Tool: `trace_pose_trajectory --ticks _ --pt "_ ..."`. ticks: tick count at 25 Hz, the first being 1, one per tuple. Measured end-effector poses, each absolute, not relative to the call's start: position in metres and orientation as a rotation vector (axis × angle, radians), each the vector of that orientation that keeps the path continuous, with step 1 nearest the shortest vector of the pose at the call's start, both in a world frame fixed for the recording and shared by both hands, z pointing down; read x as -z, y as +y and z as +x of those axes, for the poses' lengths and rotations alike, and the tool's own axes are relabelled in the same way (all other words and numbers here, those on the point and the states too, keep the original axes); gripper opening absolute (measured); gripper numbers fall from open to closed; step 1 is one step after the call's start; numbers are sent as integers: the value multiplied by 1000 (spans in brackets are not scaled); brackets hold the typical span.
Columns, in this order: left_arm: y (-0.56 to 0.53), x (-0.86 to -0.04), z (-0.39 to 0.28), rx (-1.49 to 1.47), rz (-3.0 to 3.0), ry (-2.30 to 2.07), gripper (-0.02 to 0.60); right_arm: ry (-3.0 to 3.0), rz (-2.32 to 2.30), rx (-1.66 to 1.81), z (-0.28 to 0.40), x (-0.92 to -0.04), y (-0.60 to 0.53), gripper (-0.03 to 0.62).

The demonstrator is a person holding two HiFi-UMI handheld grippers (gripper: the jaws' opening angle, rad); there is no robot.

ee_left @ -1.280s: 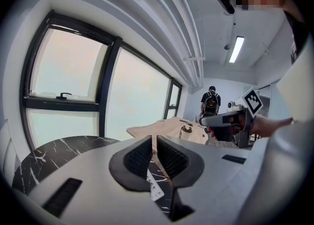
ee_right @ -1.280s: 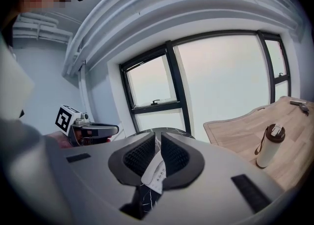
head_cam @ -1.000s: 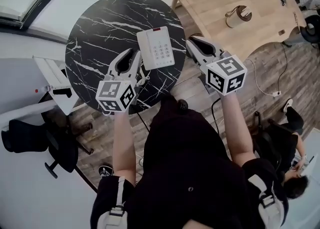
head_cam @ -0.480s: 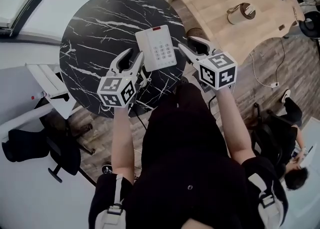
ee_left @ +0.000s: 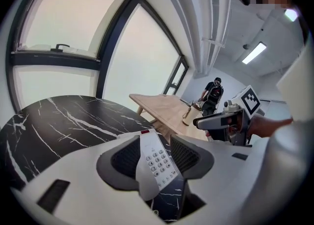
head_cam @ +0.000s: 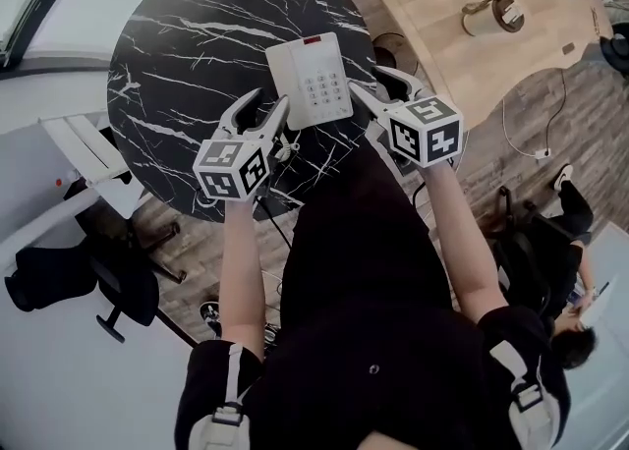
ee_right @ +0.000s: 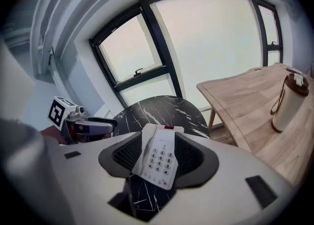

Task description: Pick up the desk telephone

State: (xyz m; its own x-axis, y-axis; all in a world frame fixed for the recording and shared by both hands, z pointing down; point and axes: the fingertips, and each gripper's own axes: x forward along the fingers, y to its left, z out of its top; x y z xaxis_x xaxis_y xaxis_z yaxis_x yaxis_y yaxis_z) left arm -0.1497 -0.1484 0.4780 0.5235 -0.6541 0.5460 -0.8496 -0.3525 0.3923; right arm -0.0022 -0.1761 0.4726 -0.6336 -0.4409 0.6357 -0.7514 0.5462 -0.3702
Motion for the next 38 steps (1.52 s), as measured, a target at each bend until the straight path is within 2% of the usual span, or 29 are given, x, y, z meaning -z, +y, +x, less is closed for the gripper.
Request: trace_pose_trajectory --ticks 19,29,38 --pt "-138 -585 -144 -439 1924 -1044 281 -2144 804 -1060 -23 -590 -157 267" --pt "-143 -611 -139 -350 1871 -962 334 -2112 790 -1078 -35 -623 -166 294" --pt "-149 -625 -137 -289 1829 -932 345 -2091 794 -1101 -42 -642 -169 298"
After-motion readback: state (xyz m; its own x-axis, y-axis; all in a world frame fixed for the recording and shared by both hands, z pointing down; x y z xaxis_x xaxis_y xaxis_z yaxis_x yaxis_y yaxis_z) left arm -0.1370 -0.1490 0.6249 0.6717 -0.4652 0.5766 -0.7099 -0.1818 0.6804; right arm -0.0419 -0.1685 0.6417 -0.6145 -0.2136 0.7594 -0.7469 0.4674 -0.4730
